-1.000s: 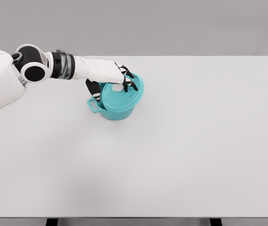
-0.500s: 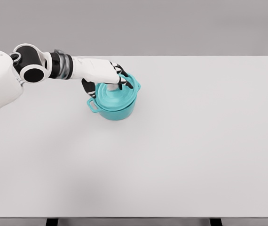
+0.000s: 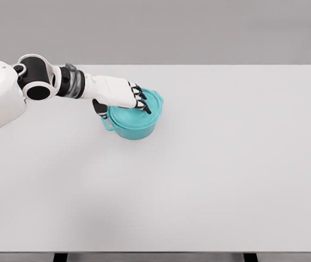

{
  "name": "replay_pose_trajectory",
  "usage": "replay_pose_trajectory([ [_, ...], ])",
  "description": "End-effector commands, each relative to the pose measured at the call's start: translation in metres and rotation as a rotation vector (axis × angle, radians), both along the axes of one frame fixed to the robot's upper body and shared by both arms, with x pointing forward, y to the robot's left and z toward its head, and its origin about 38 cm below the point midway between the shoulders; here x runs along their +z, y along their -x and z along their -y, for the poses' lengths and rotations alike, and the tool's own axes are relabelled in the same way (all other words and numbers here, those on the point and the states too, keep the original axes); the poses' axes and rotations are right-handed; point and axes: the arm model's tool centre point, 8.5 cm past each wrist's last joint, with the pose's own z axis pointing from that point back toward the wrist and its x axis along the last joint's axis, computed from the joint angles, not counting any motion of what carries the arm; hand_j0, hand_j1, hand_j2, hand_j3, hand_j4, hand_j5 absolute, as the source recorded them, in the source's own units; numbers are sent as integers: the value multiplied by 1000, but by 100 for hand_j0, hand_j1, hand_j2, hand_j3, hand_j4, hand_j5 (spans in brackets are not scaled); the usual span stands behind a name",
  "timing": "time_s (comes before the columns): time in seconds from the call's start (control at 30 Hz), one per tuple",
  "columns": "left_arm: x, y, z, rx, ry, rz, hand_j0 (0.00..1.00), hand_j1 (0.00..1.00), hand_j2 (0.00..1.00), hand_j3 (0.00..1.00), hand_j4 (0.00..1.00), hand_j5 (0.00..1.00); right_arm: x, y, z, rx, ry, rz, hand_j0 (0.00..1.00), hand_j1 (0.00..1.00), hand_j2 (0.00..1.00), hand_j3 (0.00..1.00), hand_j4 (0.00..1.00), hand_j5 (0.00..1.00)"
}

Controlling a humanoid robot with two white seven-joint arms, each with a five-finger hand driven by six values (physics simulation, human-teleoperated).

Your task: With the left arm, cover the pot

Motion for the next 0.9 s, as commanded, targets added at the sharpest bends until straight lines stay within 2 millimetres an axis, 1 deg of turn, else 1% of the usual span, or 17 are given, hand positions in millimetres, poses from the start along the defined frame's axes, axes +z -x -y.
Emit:
replay_pose_trajectory([
  [0.0, 0, 0, -1, -4, -3, -1, 100, 100, 100, 100, 100, 100, 0, 0, 0, 0, 0, 0, 100, 100, 100, 100, 100, 100],
  [0.3, 1, -1, -3, 4, 2, -2, 100, 100, 100, 100, 100, 100, 0, 0, 0, 0, 0, 0, 100, 100, 100, 100, 100, 100],
  [0.53, 6, -2, -6, 19, 26, -9, 100, 100, 100, 100, 100, 100, 0, 0, 0, 0, 0, 0, 100, 100, 100, 100, 100, 100],
  [0.63, 12, -3, -7, 21, 41, -9, 100, 100, 100, 100, 100, 100, 0, 0, 0, -2, 0, 0, 100, 100, 100, 100, 100, 100],
  [0.73, 21, -6, -18, 48, 66, -2, 100, 100, 100, 100, 100, 100, 0, 0, 0, 0, 0, 0, 100, 100, 100, 100, 100, 100],
  [0.8, 32, -9, -34, 77, 91, 6, 100, 100, 100, 100, 100, 100, 0, 0, 0, 0, 0, 0, 100, 100, 100, 100, 100, 100],
  [0.83, 44, -11, -51, 114, 111, 24, 100, 100, 100, 100, 100, 100, 0, 0, 0, 0, -1, -1, 100, 100, 100, 100, 100, 100],
  [0.87, 51, -12, -70, 150, 113, 33, 100, 100, 100, 100, 100, 100, 0, 0, 0, 0, 0, 0, 100, 100, 100, 100, 100, 100],
])
